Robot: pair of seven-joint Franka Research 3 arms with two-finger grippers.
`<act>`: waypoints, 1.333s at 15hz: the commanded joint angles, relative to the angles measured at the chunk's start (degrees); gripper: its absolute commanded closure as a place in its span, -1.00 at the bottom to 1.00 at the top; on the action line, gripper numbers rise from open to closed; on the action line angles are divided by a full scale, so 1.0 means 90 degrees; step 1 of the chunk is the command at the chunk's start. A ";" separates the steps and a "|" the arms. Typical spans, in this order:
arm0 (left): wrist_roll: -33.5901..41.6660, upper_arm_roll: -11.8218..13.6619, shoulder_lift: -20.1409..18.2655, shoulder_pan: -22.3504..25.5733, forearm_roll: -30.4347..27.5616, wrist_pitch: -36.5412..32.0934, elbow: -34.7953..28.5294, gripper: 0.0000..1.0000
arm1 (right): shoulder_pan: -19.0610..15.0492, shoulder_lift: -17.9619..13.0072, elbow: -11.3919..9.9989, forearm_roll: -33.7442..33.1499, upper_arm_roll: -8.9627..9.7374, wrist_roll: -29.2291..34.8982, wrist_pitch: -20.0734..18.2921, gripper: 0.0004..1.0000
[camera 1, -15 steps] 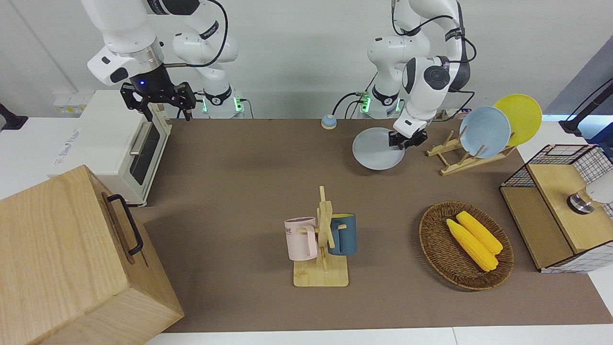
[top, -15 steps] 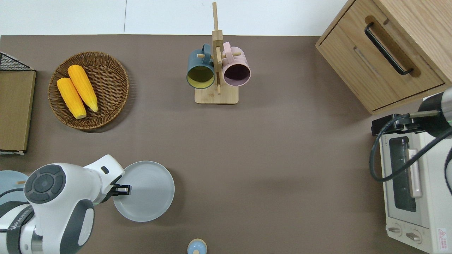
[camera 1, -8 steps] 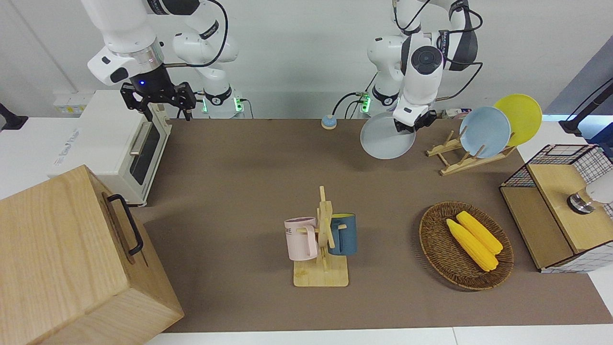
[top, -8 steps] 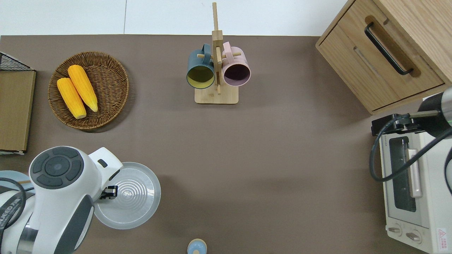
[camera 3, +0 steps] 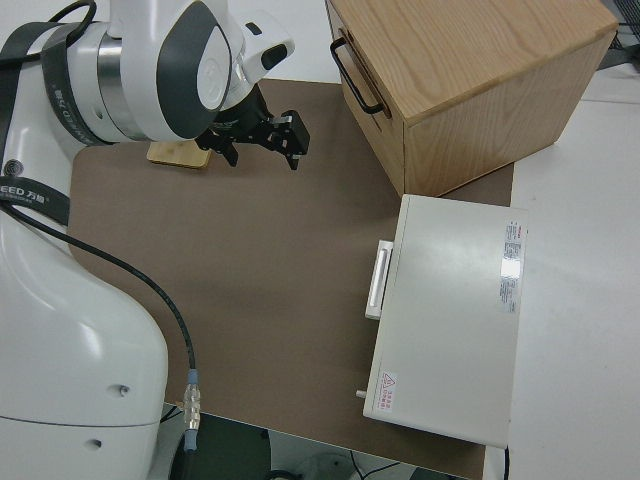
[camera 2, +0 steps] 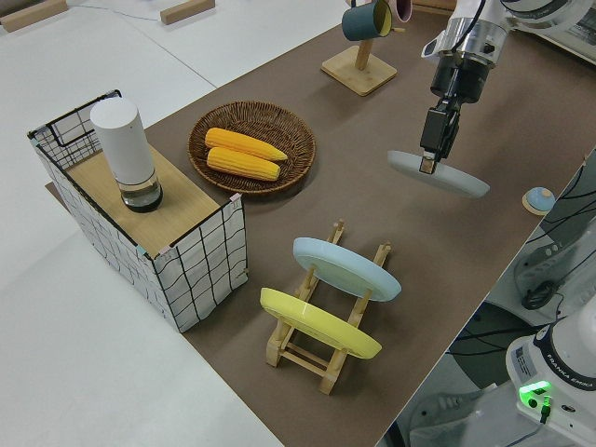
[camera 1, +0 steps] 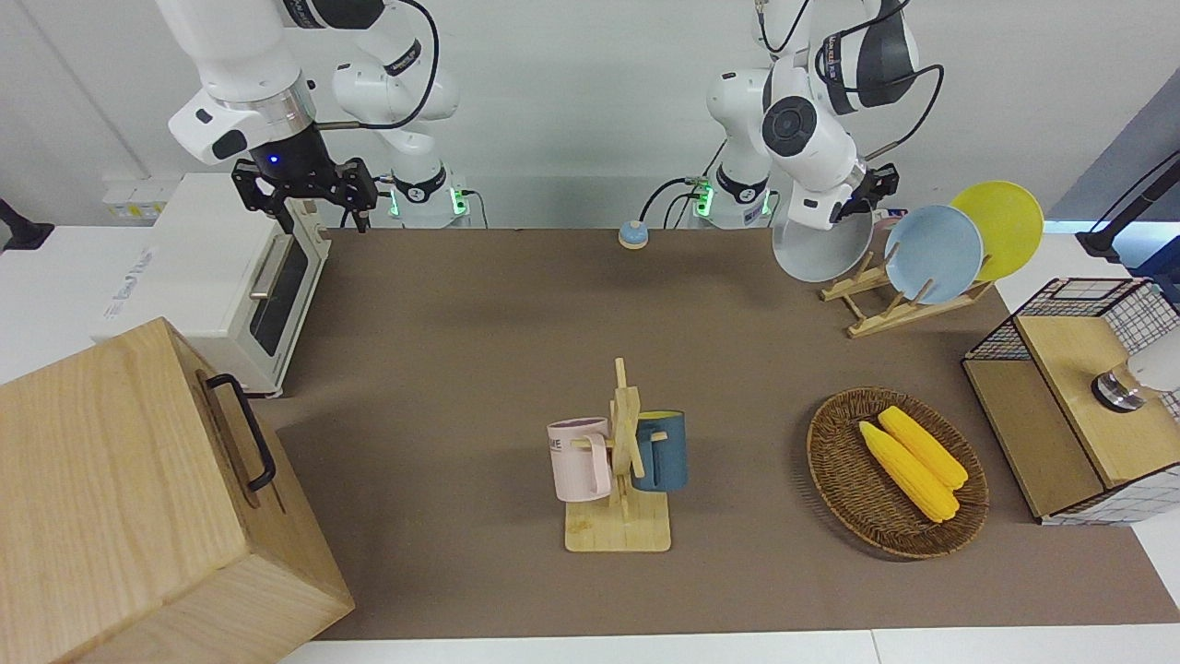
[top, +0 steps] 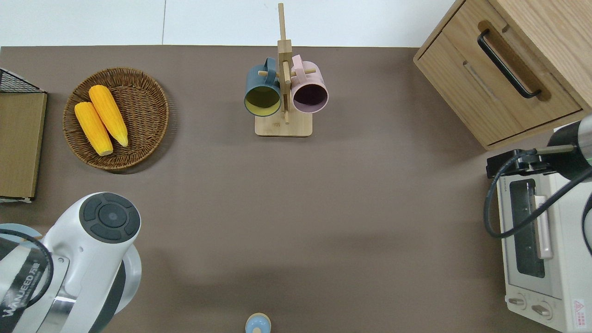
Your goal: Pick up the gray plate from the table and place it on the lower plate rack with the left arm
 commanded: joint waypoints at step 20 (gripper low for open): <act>-0.2745 -0.0178 0.1548 -0.0165 0.2365 -0.1229 -0.0423 1.00 | 0.0046 0.0002 0.0041 0.0017 -0.0038 0.0025 -0.0006 -0.97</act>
